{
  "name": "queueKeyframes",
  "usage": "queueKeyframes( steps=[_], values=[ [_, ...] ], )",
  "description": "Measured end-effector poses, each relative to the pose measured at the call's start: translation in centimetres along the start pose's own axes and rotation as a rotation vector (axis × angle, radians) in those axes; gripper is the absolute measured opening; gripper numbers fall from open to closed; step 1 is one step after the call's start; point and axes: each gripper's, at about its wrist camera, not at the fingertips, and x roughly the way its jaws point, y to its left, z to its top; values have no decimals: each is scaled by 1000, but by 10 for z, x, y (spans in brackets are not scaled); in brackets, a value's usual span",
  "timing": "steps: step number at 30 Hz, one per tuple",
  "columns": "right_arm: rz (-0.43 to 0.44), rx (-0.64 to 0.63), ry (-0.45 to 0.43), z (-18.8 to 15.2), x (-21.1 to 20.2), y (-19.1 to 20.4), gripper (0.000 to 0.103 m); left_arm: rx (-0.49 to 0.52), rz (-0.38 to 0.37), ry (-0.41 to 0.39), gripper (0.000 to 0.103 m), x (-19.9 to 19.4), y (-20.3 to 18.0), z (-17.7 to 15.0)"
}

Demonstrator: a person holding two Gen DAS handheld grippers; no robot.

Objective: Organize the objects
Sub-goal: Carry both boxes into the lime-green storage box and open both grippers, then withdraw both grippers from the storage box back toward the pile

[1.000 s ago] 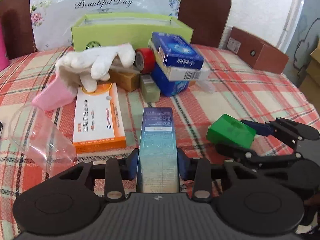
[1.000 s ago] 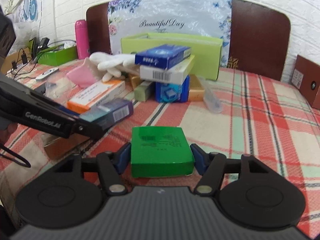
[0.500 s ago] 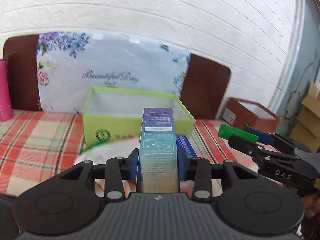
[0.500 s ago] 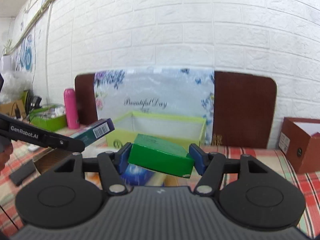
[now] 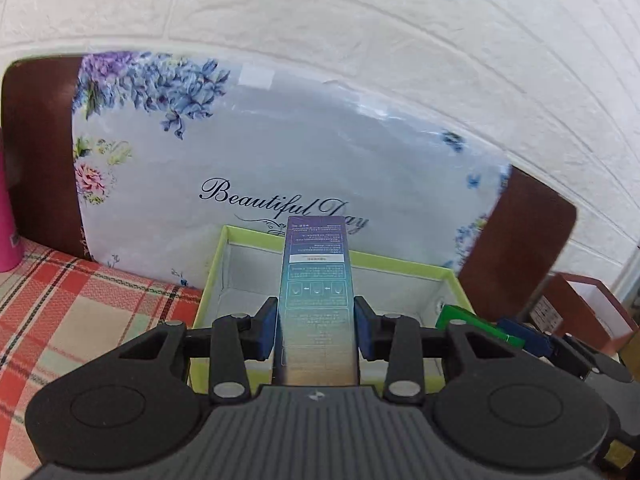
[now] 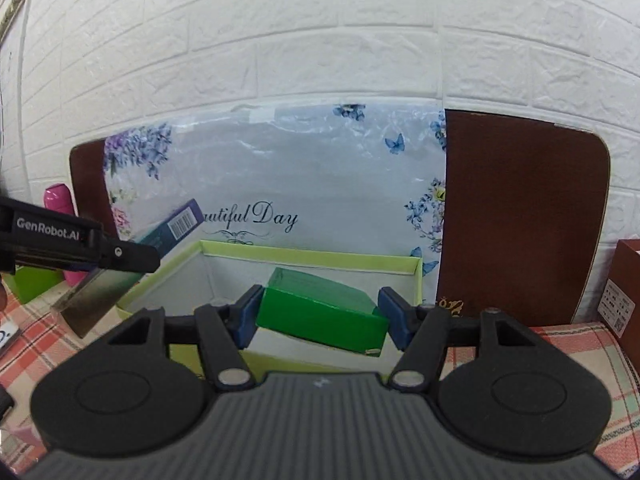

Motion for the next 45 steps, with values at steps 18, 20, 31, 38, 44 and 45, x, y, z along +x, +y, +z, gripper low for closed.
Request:
queueKeyframes(
  steps=[18, 20, 31, 38, 44, 45],
  values=[
    [-43, -46, 115, -19, 76, 3, 103, 27, 26, -12, 88, 45, 18, -1],
    [-37, -46, 117, -17, 71, 2, 103, 30, 31, -14, 88, 38, 16, 0],
    [-33, 0, -16, 8, -16, -2, 103, 15, 3, -133, 88, -42, -14, -5],
    [25, 37, -60, -6, -80, 3, 103, 24, -24, -210, 88, -94, -32, -36],
    [62, 51, -45, -36, -115, 10, 103, 28, -57, -235, 88, -126, -37, -77],
    [70, 55, -37, -40, -118, 12, 103, 23, -60, -231, 88, -130, -38, -85]
  ],
)
